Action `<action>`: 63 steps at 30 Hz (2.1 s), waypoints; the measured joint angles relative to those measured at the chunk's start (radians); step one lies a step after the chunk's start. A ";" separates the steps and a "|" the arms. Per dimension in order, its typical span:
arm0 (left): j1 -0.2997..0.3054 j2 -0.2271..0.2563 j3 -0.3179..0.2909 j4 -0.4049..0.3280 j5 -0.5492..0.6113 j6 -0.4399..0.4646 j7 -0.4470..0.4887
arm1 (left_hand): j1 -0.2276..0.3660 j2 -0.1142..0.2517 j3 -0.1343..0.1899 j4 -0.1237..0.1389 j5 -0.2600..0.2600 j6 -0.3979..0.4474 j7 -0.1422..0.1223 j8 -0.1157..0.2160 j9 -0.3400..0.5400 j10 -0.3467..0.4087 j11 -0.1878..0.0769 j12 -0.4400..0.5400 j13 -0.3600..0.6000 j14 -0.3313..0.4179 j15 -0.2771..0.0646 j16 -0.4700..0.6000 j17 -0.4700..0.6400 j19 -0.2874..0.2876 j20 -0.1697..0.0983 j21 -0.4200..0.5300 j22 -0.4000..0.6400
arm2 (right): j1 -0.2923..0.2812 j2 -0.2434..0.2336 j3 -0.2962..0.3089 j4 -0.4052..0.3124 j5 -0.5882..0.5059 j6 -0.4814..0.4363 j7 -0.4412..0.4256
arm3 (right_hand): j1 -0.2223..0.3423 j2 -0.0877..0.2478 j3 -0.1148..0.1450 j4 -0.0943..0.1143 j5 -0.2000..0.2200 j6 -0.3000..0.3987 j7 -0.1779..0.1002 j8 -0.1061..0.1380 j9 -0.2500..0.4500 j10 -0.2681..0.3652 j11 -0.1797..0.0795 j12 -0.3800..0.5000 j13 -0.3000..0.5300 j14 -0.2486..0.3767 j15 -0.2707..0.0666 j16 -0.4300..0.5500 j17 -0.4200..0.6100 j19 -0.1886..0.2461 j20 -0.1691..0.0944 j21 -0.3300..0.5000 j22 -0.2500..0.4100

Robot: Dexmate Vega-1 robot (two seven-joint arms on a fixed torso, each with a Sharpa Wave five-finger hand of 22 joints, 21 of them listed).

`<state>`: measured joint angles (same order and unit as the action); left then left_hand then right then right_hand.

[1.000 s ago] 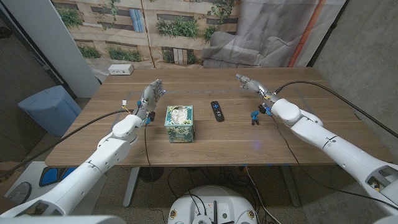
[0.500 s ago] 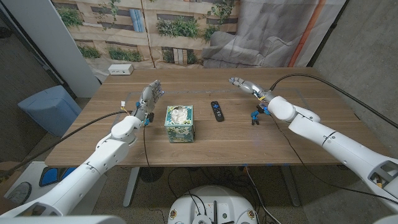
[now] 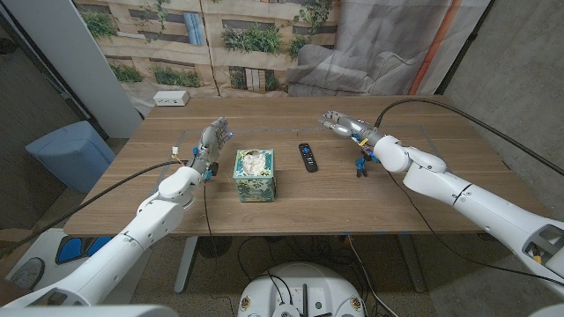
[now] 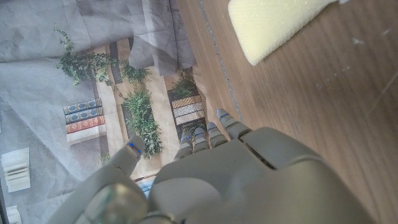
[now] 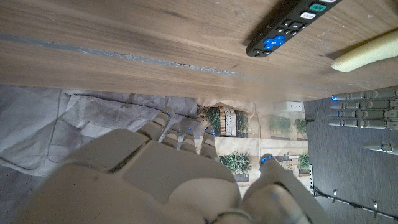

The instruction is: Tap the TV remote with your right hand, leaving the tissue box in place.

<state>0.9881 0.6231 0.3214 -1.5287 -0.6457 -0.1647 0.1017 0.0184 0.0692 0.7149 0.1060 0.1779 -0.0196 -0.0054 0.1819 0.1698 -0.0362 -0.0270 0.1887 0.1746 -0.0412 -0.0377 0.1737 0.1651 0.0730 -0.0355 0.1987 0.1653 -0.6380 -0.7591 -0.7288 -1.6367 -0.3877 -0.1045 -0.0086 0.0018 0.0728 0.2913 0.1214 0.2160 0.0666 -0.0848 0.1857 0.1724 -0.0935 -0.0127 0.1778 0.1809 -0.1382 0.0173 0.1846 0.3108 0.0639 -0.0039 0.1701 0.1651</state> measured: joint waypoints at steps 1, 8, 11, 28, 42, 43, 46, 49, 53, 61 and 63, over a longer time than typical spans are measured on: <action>0.000 0.000 0.000 0.000 0.000 0.000 0.000 | 0.000 0.000 0.000 0.000 0.000 0.000 0.000 0.000 0.000 0.000 0.000 0.000 0.000 0.000 0.000 0.000 0.000 0.000 0.000 0.000 0.000 | 0.001 -0.001 -0.003 -0.004 -0.010 -0.005 0.002 | 0.000 0.000 -0.002 0.002 0.000 0.005 -0.005 0.000 0.000 -0.002 -0.002 0.000 0.000 -0.008 0.000 0.000 0.000 -0.006 0.001 0.000 0.000; 0.000 -0.002 0.004 0.006 -0.001 0.004 -0.001 | 0.000 0.000 0.000 0.000 0.000 0.000 0.000 0.000 0.000 0.004 0.004 0.000 0.000 0.000 0.000 0.000 0.000 0.000 0.000 0.000 0.000 | 0.011 -0.008 -0.024 -0.023 -0.086 -0.045 0.027 | 0.000 0.000 -0.006 0.012 0.000 0.043 -0.043 0.000 0.000 -0.034 0.002 0.000 0.000 -0.028 0.006 0.000 -0.005 -0.049 -0.007 0.000 0.000; 0.001 -0.001 0.004 0.005 -0.002 0.007 0.001 | 0.000 0.000 0.000 0.000 0.000 0.000 0.000 0.000 0.000 0.004 0.004 0.000 0.000 0.000 0.000 0.000 0.000 0.000 0.000 0.000 0.000 | 0.017 -0.009 -0.032 -0.027 -0.111 -0.054 0.037 | 0.000 0.000 -0.007 0.013 0.000 0.059 -0.059 0.000 0.000 -0.052 0.011 -0.002 0.000 -0.028 0.006 0.000 -0.005 -0.058 -0.008 0.000 0.000; 0.012 0.010 -0.001 0.002 -0.005 0.027 0.017 | 0.000 0.000 0.000 0.000 0.000 0.000 0.000 0.000 0.000 0.004 0.004 0.000 0.000 0.000 0.000 0.000 0.005 0.005 -0.005 0.000 0.000 | 0.055 0.003 -0.085 -0.032 -0.238 -0.078 0.108 | 0.000 0.000 -0.032 0.037 0.010 0.058 -0.123 -0.006 0.000 -0.076 0.023 -0.001 0.000 -0.035 0.024 0.000 -0.005 -0.108 0.017 0.004 0.000; 0.007 0.016 -0.002 0.009 -0.006 0.037 0.017 | 0.000 0.000 0.003 0.003 0.000 0.000 0.000 0.000 0.005 0.004 0.004 0.000 0.000 0.004 0.004 0.000 0.002 0.005 -0.005 0.000 0.000 | 0.077 0.026 -0.122 -0.037 -0.312 -0.075 0.178 | -0.014 -0.014 -0.043 0.048 0.017 0.027 -0.124 -0.010 0.000 -0.078 0.032 -0.001 0.000 -0.038 0.038 0.001 -0.002 -0.121 0.015 0.008 0.000; 0.006 0.017 -0.002 0.009 -0.006 0.039 0.017 | 0.000 0.000 0.003 0.003 0.000 0.000 0.000 0.000 0.005 0.004 0.004 0.000 0.000 0.004 0.004 0.000 0.002 0.005 -0.005 0.000 0.000 | 0.081 0.032 -0.128 -0.036 -0.318 -0.072 0.184 | -0.014 -0.014 -0.043 0.048 0.017 0.025 -0.122 -0.010 0.000 -0.078 0.032 -0.001 0.000 -0.038 0.038 0.004 -0.002 -0.125 0.019 0.008 0.000; 0.006 0.018 -0.002 0.009 -0.007 0.041 0.016 | 0.000 0.000 0.003 0.003 0.000 0.000 0.000 0.000 0.005 0.004 0.004 0.000 0.000 0.004 0.004 0.000 0.002 0.005 -0.005 0.000 0.000 | 0.082 0.037 -0.132 -0.032 -0.324 -0.070 0.189 | -0.014 -0.014 -0.043 0.048 0.017 0.024 -0.120 -0.010 0.000 -0.078 0.032 -0.001 0.000 -0.033 0.044 0.004 -0.002 -0.126 0.020 0.008 0.000; 0.006 0.019 -0.003 0.009 -0.008 0.042 0.015 | 0.000 0.000 0.003 0.003 0.000 0.000 0.000 0.000 0.005 0.004 0.004 0.000 0.000 0.004 0.004 0.000 0.002 0.005 -0.005 0.000 0.000 | 0.084 0.044 -0.137 -0.027 -0.332 -0.066 0.196 | -0.014 -0.014 -0.043 0.048 0.017 0.024 -0.120 -0.010 0.000 -0.078 0.032 -0.001 0.000 -0.033 0.044 0.004 -0.002 -0.126 0.020 0.008 0.000; 0.006 0.020 -0.003 0.009 -0.008 0.042 0.014 | 0.000 0.000 0.003 0.003 0.000 0.000 0.000 0.000 0.005 0.004 0.004 0.000 0.000 0.004 0.004 0.000 0.002 0.005 -0.005 0.000 0.000 | 0.085 0.049 -0.140 -0.021 -0.336 -0.064 0.200 | -0.014 -0.014 -0.047 0.053 0.017 0.024 -0.120 -0.010 0.000 -0.078 0.032 -0.001 0.000 -0.033 0.044 0.008 -0.002 -0.126 0.020 0.008 0.000; 0.009 0.022 -0.004 0.005 -0.010 0.043 0.014 | 0.000 0.000 0.003 0.003 0.000 0.000 0.000 0.000 0.005 0.004 0.004 0.000 0.000 0.004 0.004 0.000 0.002 0.005 -0.005 0.000 0.000 | 0.088 0.066 -0.150 0.006 -0.340 -0.058 0.206 | -0.014 -0.014 -0.051 0.057 0.021 0.019 -0.115 -0.010 0.000 -0.078 0.032 -0.001 0.000 -0.033 0.044 0.012 -0.002 -0.126 0.020 0.008 0.000; 0.012 0.024 -0.005 0.000 -0.011 0.044 0.015 | 0.000 0.000 0.003 0.003 0.000 0.000 0.000 0.000 0.005 0.004 0.004 0.000 0.000 0.004 0.004 0.000 0.002 0.005 -0.005 0.000 0.000 | 0.088 0.069 -0.151 0.012 -0.339 -0.055 0.206 | -0.014 -0.014 -0.051 0.057 0.021 0.019 -0.115 -0.010 0.000 -0.078 0.032 -0.001 0.000 -0.033 0.044 0.012 -0.002 -0.122 0.024 0.015 0.000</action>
<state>1.0005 0.6470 0.3160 -1.5286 -0.6565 -0.1208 0.1164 0.0184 0.0692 0.7179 0.1091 0.1779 -0.0197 -0.0054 0.1818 0.1747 -0.0326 -0.0233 0.1887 0.1746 -0.0375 -0.0341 0.1734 0.1676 0.0784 -0.0408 0.1988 0.1653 -0.5504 -0.6905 -0.8800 -1.6252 -0.7272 -0.1594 0.1971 -0.0126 0.0583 0.2399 0.1782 0.2369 0.0852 -0.1997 0.1754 0.1726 -0.1713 0.0197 0.1769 0.1813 -0.1711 0.0609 0.1964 0.3089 -0.0582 0.0202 0.1851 0.1650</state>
